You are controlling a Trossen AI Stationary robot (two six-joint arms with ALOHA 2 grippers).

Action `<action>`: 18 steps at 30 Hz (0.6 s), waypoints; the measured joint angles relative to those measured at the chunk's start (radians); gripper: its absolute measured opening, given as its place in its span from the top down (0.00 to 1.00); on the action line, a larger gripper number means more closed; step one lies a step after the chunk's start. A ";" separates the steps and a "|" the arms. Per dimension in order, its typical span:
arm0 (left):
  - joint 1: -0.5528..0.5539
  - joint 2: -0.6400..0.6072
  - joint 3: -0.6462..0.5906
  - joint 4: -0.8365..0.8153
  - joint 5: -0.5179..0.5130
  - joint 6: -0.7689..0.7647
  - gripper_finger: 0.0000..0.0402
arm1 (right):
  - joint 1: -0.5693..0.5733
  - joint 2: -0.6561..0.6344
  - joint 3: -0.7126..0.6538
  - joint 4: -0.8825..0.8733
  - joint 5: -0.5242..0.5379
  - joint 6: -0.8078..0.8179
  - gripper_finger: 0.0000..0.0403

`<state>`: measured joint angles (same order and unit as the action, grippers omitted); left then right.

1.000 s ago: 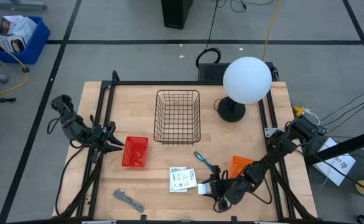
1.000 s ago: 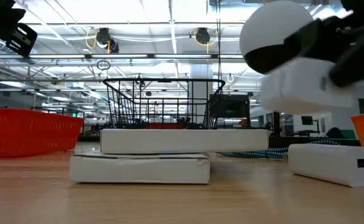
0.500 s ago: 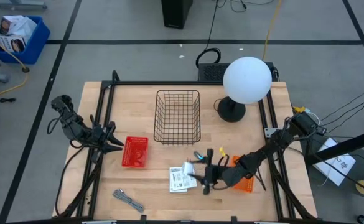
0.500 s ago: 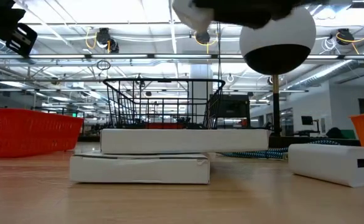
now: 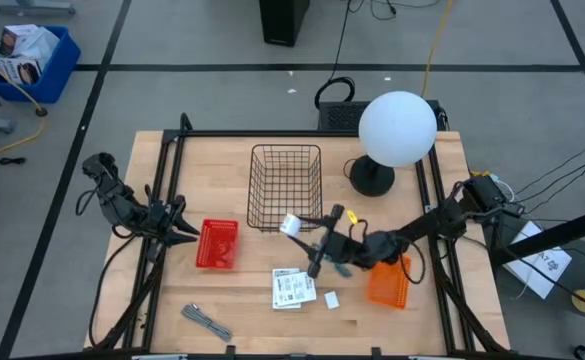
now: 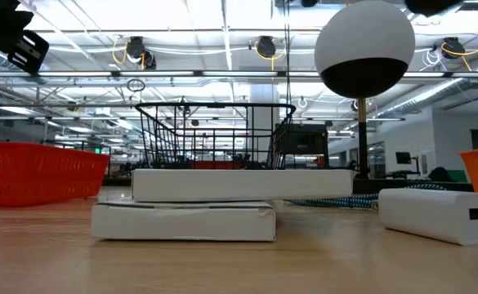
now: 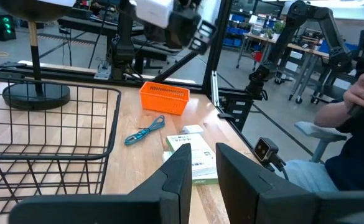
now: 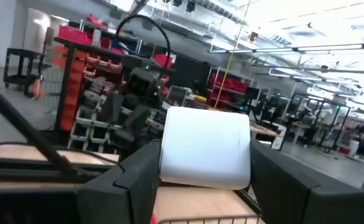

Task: Pick and place items into bin
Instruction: Put the white charger adapter into the black wire basket

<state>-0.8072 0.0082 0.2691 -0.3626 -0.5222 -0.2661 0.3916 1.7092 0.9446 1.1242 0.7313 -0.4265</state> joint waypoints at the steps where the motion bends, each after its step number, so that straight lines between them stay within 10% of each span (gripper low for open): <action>1: 0.000 0.000 0.000 0.000 0.000 0.000 0.81 | -0.013 0.000 0.026 -0.050 0.001 0.010 0.48; 13: 0.000 0.000 0.000 0.000 0.000 0.000 0.81 | -0.152 0.051 0.390 -0.794 0.101 0.141 0.48; 18: 0.000 0.000 0.000 0.000 0.000 0.000 0.81 | -0.268 0.052 0.515 -1.119 -0.082 0.331 0.50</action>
<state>-0.8071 0.0083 0.2691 -0.3626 -0.5222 -0.2661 0.1236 1.7615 1.4596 0.0051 0.6492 -0.0953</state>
